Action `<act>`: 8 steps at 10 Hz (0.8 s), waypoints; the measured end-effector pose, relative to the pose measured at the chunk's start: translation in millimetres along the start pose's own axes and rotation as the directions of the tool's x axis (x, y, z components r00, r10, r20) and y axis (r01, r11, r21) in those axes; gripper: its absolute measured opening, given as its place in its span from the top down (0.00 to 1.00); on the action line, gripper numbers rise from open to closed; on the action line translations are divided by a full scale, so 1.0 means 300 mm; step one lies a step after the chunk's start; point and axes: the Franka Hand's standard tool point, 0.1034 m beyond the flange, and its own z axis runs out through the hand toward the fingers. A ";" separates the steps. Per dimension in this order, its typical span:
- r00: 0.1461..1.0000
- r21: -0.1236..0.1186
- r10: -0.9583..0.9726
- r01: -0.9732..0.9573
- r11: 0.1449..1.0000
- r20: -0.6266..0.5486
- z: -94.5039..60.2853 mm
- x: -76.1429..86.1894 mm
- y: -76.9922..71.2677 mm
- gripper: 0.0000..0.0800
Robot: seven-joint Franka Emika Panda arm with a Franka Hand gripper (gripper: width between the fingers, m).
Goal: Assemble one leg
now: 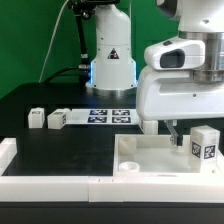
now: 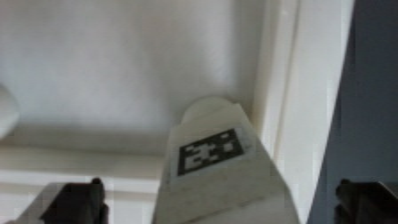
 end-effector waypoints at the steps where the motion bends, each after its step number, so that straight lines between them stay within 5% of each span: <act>1: 1.000 -0.002 -0.012 0.012 1.000 0.000 0.000 0.000 0.002 0.22; 2: 1.000 -0.002 -0.010 0.010 1.000 0.000 0.000 0.000 0.002 0.22; 3: 1.000 -0.001 -0.004 0.004 1.000 0.000 0.000 0.000 0.002 0.44; 4: 1.000 -0.002 0.021 -0.021 1.000 0.000 0.000 0.000 0.002 0.44; 5: 0.995 0.002 0.102 -0.102 0.995 0.002 0.001 -0.001 -0.001 0.64; 8: 0.901 0.008 0.434 -0.434 0.901 0.008 0.002 -0.003 -0.001 0.64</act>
Offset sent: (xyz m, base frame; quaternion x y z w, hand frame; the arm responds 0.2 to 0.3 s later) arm 0.0000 0.0000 0.0000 0.0000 0.0000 0.0899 0.9960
